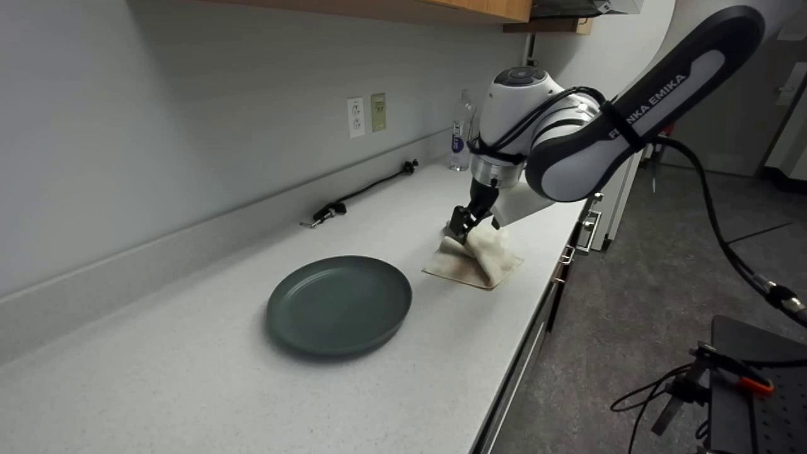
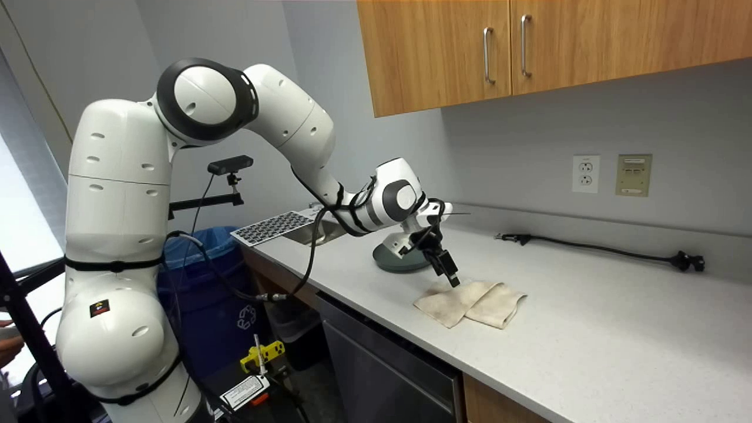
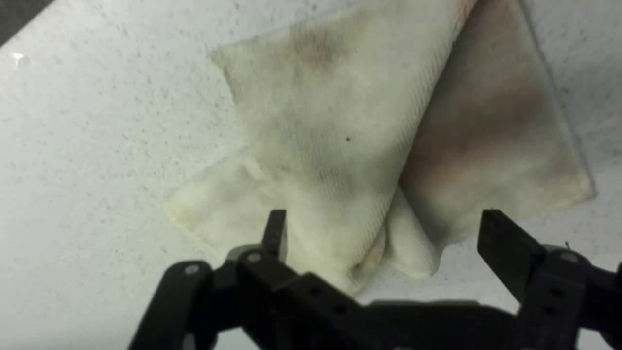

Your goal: Fold the cloth on the table

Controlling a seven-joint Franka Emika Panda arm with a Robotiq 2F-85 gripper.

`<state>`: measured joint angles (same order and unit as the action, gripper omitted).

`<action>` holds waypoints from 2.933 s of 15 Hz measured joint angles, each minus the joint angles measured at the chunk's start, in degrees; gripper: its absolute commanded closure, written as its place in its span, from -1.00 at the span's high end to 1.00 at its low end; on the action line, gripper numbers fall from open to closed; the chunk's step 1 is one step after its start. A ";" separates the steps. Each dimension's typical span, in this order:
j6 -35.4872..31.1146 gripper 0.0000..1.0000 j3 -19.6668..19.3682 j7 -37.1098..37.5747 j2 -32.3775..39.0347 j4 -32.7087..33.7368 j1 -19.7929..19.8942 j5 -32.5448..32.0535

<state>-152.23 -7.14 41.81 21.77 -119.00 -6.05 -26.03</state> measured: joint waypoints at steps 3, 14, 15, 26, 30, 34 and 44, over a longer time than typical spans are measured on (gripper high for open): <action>0.00 1.00 3.52 -12.15 -4.52 -4.66 3.99 9.64; 5.27 1.00 3.51 -34.82 -7.33 -6.53 9.93 29.05; 5.60 1.00 3.52 -35.51 -7.02 -6.53 10.04 29.78; 5.83 1.00 3.77 -39.42 -1.31 -4.29 10.33 31.19; 5.83 1.00 4.63 -40.93 1.06 -2.60 10.98 32.48; 5.83 1.00 5.42 -42.40 2.72 -1.75 12.04 33.97; 5.91 0.17 6.79 -46.26 3.34 -1.86 14.41 35.70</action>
<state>-146.32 -0.36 -4.46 25.10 -120.86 8.36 9.67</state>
